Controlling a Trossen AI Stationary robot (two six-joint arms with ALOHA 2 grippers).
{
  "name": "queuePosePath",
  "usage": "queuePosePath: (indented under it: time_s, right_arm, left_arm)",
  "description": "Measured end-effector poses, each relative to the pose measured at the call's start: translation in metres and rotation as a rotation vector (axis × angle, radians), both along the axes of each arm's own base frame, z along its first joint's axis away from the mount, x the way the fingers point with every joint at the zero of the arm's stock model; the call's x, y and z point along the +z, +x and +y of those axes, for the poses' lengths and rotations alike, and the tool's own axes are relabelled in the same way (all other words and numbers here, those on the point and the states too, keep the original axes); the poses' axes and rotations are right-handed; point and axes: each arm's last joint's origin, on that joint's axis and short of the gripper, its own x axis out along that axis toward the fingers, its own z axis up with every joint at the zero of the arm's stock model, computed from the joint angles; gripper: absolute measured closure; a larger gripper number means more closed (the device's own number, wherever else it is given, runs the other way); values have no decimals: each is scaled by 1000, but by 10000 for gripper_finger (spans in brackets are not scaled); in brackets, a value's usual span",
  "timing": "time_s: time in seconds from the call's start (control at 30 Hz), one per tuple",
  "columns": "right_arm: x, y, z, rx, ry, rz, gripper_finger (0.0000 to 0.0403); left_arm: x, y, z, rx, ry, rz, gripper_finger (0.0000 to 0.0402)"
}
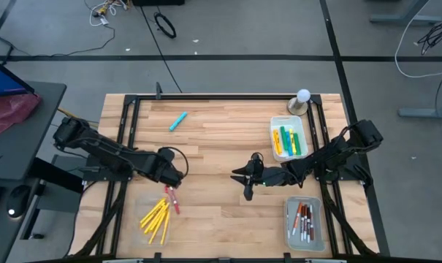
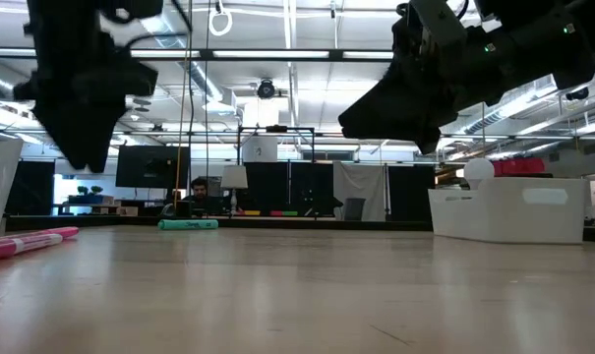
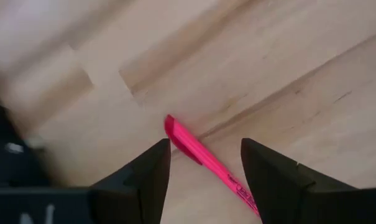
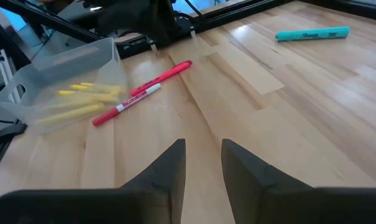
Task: Pick & Place Markers
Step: Put the pink pen into the transparent bin
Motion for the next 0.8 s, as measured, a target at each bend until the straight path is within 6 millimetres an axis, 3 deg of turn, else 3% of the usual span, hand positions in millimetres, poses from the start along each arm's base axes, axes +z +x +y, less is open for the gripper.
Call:
queuePosePath:
  time_s: [0.17,0.3,0.53,0.8]
  right_arm:
    - [0,0,0,-7,-16,0,300]
    - [0,0,0,-3,-30,0,300]
    - [0,0,0,-3,-30,-2,300]
    - [1,0,0,-2,-32,-6,300]
  left_arm:
    - [-41,-12,5,71,-82,-1,196]
    - [-59,-18,7,145,-108,-53,196]
    - [-77,-27,4,190,-126,-125,230]
    - [-81,-30,1,195,-49,-180,292]
